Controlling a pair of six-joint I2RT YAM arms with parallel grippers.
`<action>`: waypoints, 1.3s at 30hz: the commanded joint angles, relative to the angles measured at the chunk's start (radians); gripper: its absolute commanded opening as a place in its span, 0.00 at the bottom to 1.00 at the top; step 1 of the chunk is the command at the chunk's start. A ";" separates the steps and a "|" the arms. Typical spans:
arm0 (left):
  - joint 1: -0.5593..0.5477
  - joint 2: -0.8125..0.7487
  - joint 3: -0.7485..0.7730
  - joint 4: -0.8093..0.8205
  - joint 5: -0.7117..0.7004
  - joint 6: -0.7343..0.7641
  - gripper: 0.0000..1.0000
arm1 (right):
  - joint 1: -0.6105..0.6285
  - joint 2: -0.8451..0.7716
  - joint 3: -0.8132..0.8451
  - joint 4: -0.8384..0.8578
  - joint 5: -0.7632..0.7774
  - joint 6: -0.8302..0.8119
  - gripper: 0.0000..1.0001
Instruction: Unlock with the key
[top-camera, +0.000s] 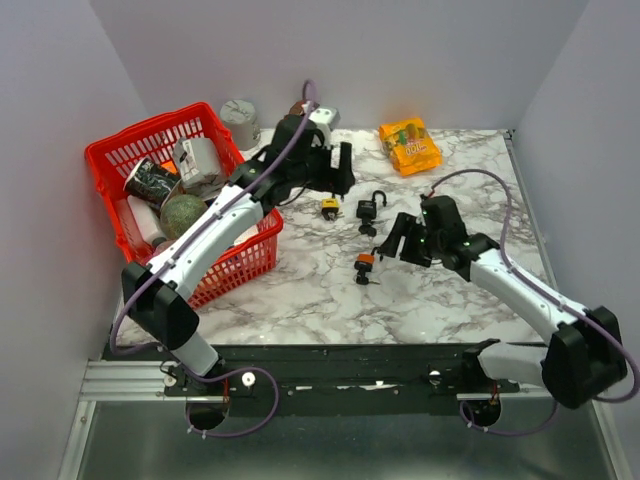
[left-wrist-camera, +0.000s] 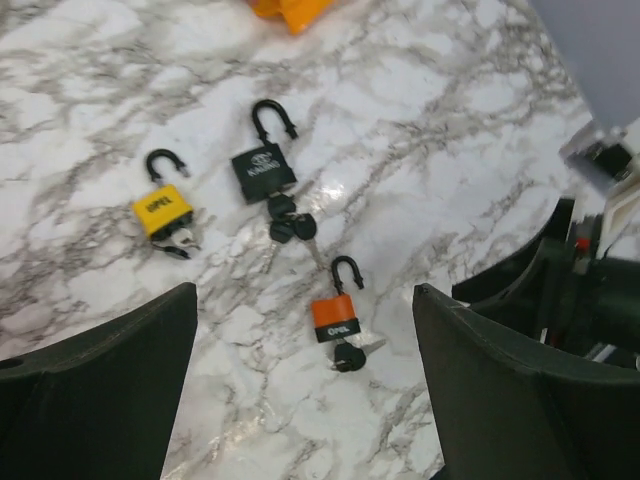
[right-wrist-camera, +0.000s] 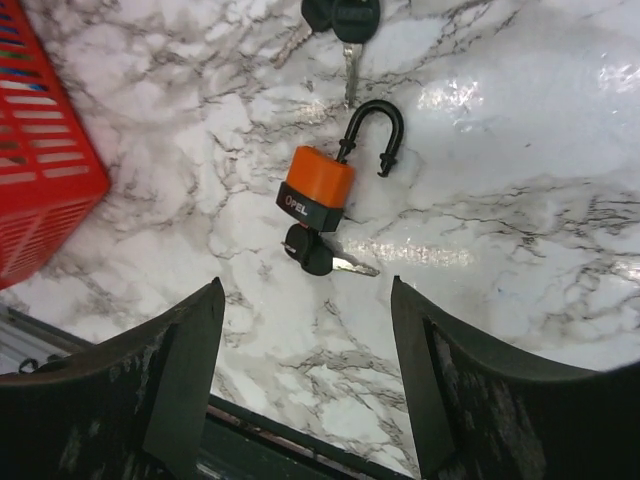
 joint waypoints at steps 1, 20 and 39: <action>0.071 -0.097 -0.050 -0.007 0.021 -0.018 0.94 | 0.087 0.180 0.100 -0.017 0.106 0.027 0.75; 0.123 -0.295 -0.266 0.048 0.038 -0.038 0.95 | 0.196 0.669 0.487 -0.311 0.254 -0.042 0.73; 0.152 -0.281 -0.279 0.060 0.063 -0.054 0.95 | 0.228 0.746 0.514 -0.345 0.249 -0.074 0.53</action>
